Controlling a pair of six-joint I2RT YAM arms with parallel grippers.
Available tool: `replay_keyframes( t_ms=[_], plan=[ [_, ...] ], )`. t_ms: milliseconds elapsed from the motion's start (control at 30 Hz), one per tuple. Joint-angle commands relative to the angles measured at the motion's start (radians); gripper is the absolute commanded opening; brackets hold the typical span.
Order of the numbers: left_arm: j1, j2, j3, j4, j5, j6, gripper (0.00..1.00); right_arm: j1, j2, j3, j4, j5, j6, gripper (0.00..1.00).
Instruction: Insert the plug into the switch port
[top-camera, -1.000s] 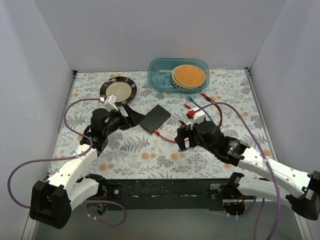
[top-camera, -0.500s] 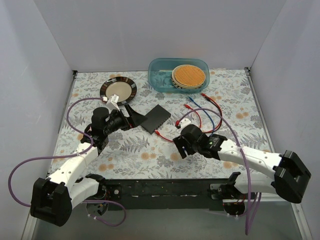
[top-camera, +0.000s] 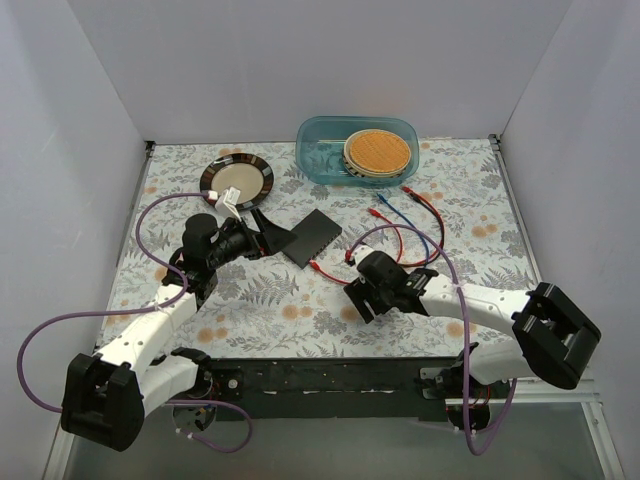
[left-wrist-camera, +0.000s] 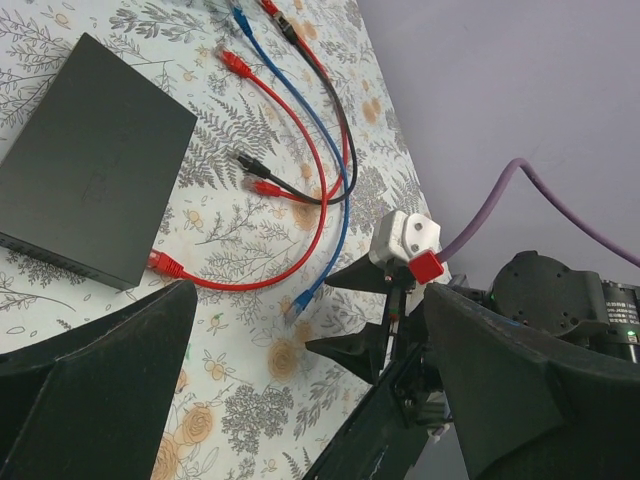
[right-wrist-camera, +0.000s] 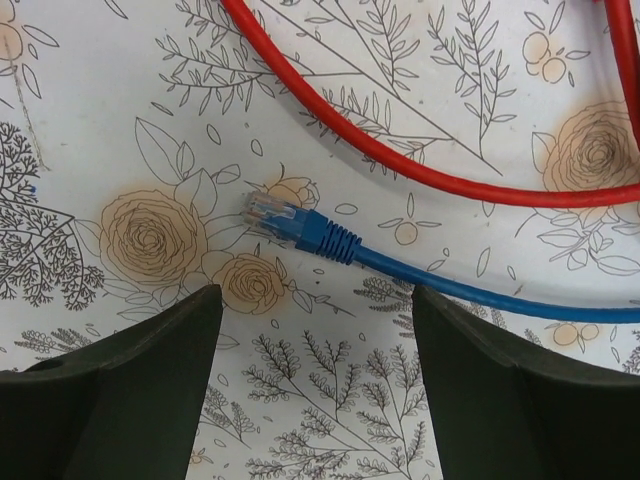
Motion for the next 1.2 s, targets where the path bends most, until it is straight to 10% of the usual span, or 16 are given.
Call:
replay_keyframes(
  t_ms=[0,800,1167],
  plan=[
    [-0.002,-0.009,-0.008,0.025,0.025,0.013,0.98,-0.010,0.013,0.007,0.062,-0.027,-0.038,0.83],
    [-0.003,0.022,-0.022,0.041,0.041,0.025,0.98,-0.074,0.109,0.042,0.122,-0.041,-0.094,0.81],
    [-0.002,0.011,-0.013,0.019,0.039,0.046,0.98,-0.122,0.255,0.114,0.062,-0.256,-0.131,0.19]
  ],
)
